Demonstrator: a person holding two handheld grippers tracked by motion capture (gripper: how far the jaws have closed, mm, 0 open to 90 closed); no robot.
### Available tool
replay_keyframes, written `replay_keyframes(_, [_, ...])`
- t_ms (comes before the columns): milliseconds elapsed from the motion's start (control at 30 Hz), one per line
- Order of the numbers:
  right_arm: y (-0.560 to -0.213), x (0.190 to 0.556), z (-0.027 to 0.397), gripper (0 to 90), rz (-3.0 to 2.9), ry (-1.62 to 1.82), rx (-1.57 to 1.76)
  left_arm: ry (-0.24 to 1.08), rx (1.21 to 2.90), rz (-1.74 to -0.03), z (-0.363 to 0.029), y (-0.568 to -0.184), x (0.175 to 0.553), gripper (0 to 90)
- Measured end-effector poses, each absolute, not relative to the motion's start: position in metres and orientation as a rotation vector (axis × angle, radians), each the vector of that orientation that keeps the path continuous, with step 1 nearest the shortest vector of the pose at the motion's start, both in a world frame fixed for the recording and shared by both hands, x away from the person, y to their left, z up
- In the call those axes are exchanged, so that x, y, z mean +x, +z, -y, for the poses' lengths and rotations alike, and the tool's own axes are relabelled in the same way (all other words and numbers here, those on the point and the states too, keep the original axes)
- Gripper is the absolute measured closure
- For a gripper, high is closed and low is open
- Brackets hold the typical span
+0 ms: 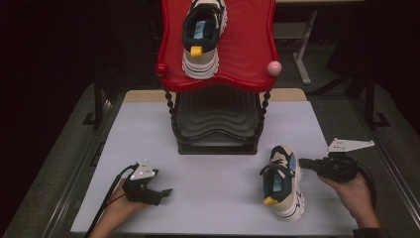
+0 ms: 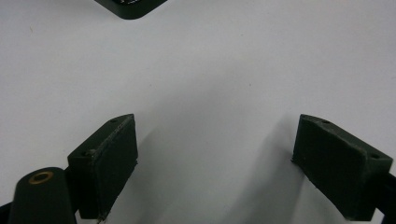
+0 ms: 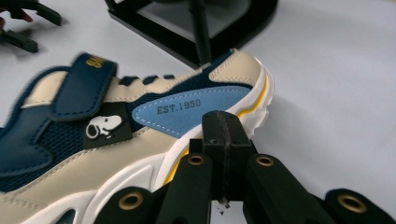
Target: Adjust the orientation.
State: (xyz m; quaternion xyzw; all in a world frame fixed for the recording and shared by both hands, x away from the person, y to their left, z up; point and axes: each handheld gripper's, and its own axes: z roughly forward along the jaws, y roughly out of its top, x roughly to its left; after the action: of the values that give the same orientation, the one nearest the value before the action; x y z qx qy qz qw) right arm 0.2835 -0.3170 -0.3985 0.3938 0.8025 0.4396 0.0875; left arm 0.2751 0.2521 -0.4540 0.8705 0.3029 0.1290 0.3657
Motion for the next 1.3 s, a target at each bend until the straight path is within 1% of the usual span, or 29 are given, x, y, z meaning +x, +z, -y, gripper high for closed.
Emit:
replay_keyframes(200, [-0.419, 0.284, 0.335, 89.7, -2.405, 1.263, 1.256, 0.329, 2.24, -0.78, -0.252, -0.454, 0.275, 13.1])
replay_keyframes(333, [-0.431, 0.287, 0.334, 89.6, -2.448, 1.221, 1.28, 0.329, 2.24, -0.78, -0.252, -0.454, 0.275, 13.1])
replay_keyframes(500, [-0.431, 0.286, 0.338, 89.5, -2.449, 1.223, 1.285, 0.33, 2.239, -0.78, -0.252, -0.454, 0.275, 13.1])
replay_keyframes(767, [-0.439, 0.255, 0.343, 89.3, -2.515, 1.206, 1.295, 0.332, 2.238, -0.779, -0.252, -0.454, 0.275, 13.1])
replay_keyframes(900, [-0.445, 0.249, 0.337, 89.4, -2.574, 1.225, 1.27, 0.332, 2.238, -0.778, -0.252, -0.454, 0.275, 13.1])
replay_keyframes(1300, [-0.443, 0.256, 0.295, 89.1, -2.716, 1.21, 1.123, 0.33, 2.237, -0.78, -0.252, -0.454, 0.275, 13.1])
